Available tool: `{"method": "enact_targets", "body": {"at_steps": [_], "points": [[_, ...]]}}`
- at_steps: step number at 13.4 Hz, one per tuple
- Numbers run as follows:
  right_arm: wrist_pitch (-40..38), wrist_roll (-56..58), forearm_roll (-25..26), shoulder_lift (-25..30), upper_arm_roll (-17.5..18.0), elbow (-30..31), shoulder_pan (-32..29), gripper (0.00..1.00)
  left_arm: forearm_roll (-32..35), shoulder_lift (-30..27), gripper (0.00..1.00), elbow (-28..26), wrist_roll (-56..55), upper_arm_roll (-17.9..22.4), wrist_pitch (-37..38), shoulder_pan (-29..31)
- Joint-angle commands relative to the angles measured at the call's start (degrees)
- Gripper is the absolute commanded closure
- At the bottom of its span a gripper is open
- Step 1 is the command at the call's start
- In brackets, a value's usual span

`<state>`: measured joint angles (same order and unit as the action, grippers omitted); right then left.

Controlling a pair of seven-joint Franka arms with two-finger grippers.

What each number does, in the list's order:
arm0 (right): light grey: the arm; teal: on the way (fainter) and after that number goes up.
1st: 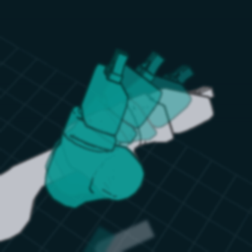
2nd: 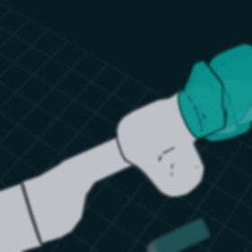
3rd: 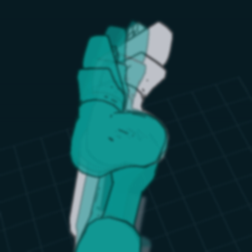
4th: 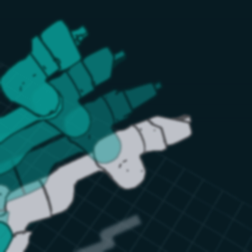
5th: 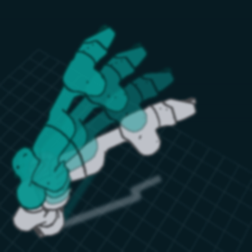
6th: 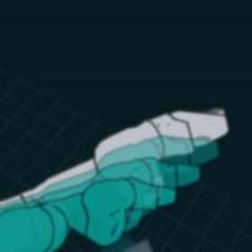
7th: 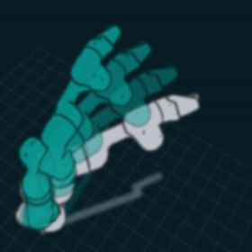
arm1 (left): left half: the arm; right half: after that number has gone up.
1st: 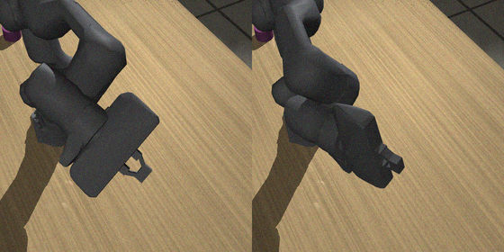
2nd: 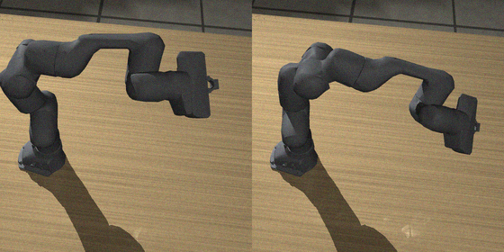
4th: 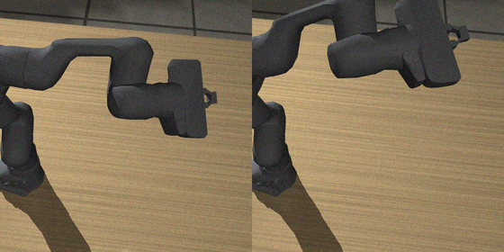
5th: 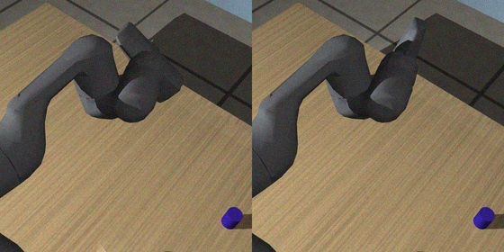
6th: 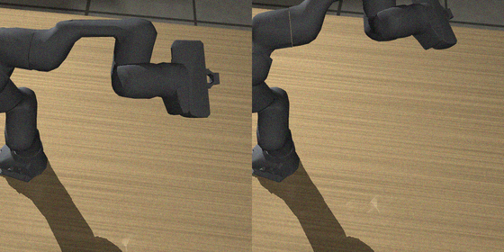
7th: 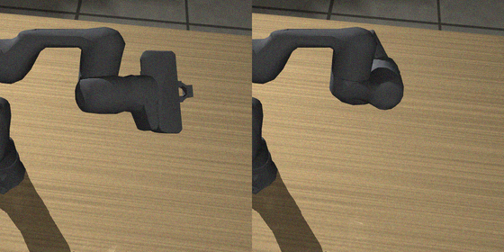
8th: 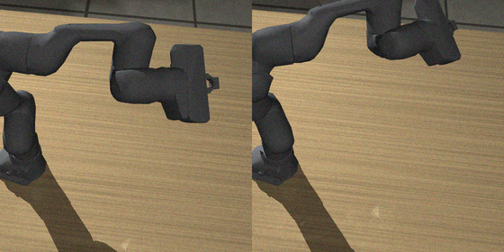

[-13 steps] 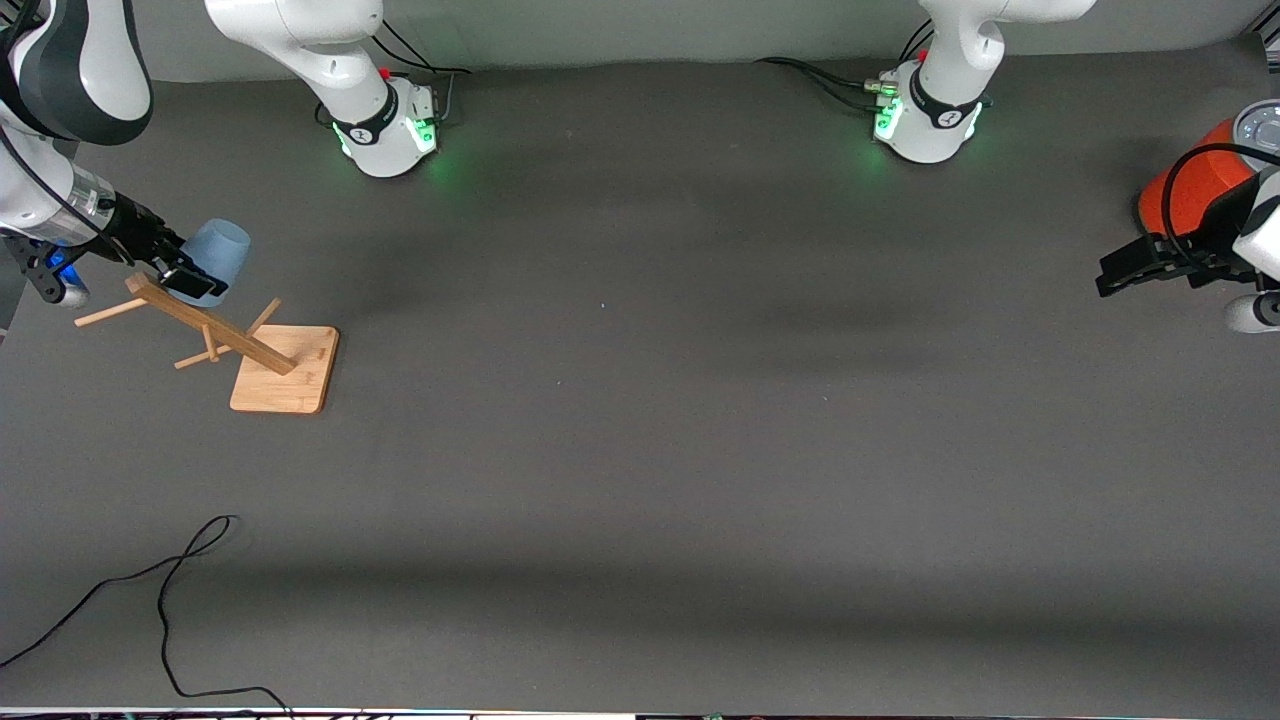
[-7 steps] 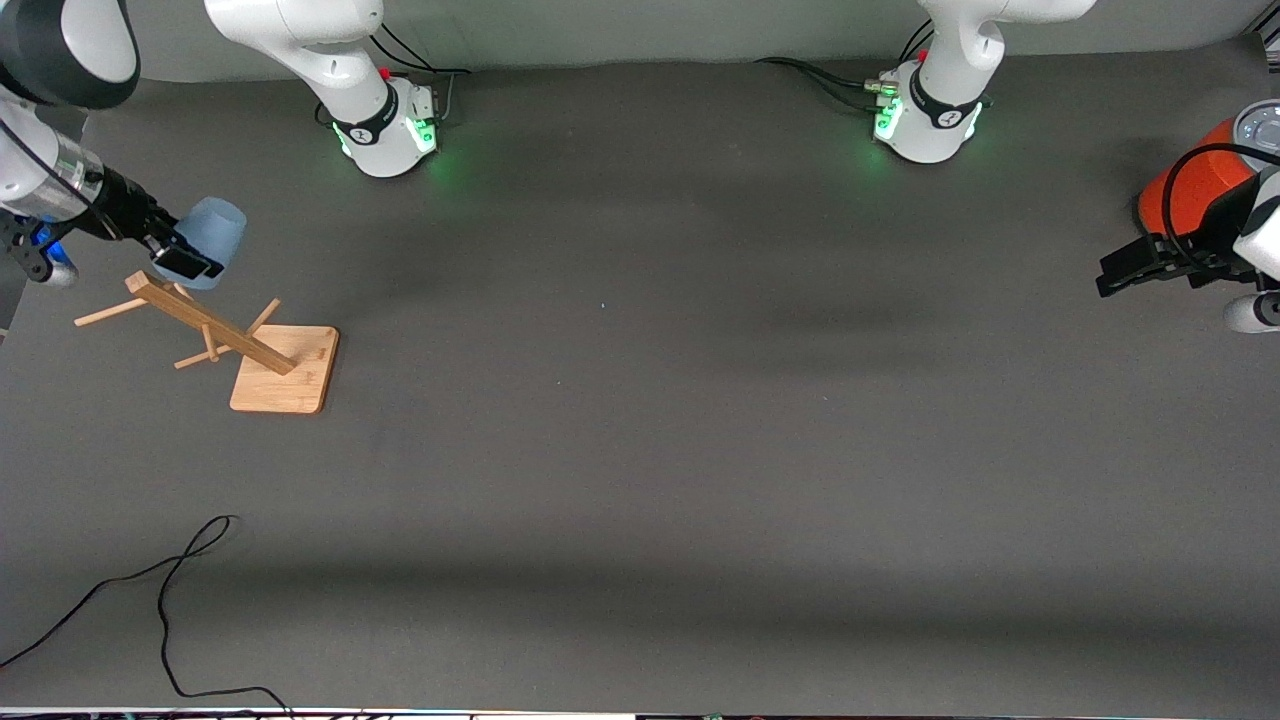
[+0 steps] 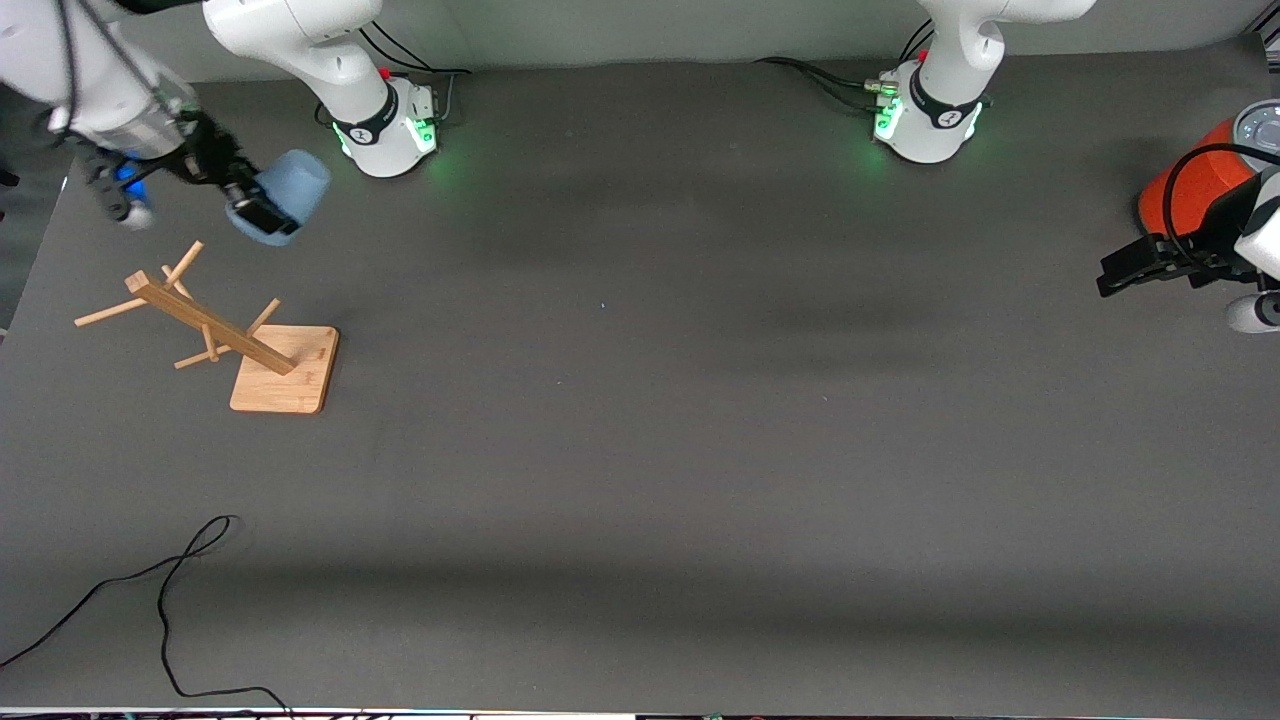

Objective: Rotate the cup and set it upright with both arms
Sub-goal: 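Carry the cup to mid-table and lower it onto its side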

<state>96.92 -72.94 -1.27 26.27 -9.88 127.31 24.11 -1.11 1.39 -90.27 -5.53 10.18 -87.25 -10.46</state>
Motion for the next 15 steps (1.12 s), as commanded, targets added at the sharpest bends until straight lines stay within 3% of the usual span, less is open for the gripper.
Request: {"method": "enact_targets", "body": {"at_steps": [1,4,8,12,15], "points": [[-0.1,-15.2,-2.1,-6.0,-0.4,-7.0,10.6,0.7,-0.6,-1.2,0.0,-0.9,0.7,-0.2,0.5,0.2],[1.0,-31.9,-3.1,-20.7,-0.4,-20.6,21.7,0.72,-0.6,-1.1,0.0,-0.9,0.7,-0.2,0.5,0.2],[2.0,-47.4,-3.0,-40.7,-0.5,-38.8,31.1,0.72,-0.6,-0.9,0.0,-0.6,0.7,-0.2,0.6,0.2],[4.5,-60.5,-2.6,-58.4,-0.5,-52.0,35.7,0.72,-0.6,-0.8,0.0,-0.4,0.6,-0.2,0.7,0.3],[8.4,-66.4,-2.3,-67.9,-0.5,-58.2,37.6,0.72,-0.6,-0.6,0.0,-0.4,0.6,-0.2,0.7,0.3]]}}
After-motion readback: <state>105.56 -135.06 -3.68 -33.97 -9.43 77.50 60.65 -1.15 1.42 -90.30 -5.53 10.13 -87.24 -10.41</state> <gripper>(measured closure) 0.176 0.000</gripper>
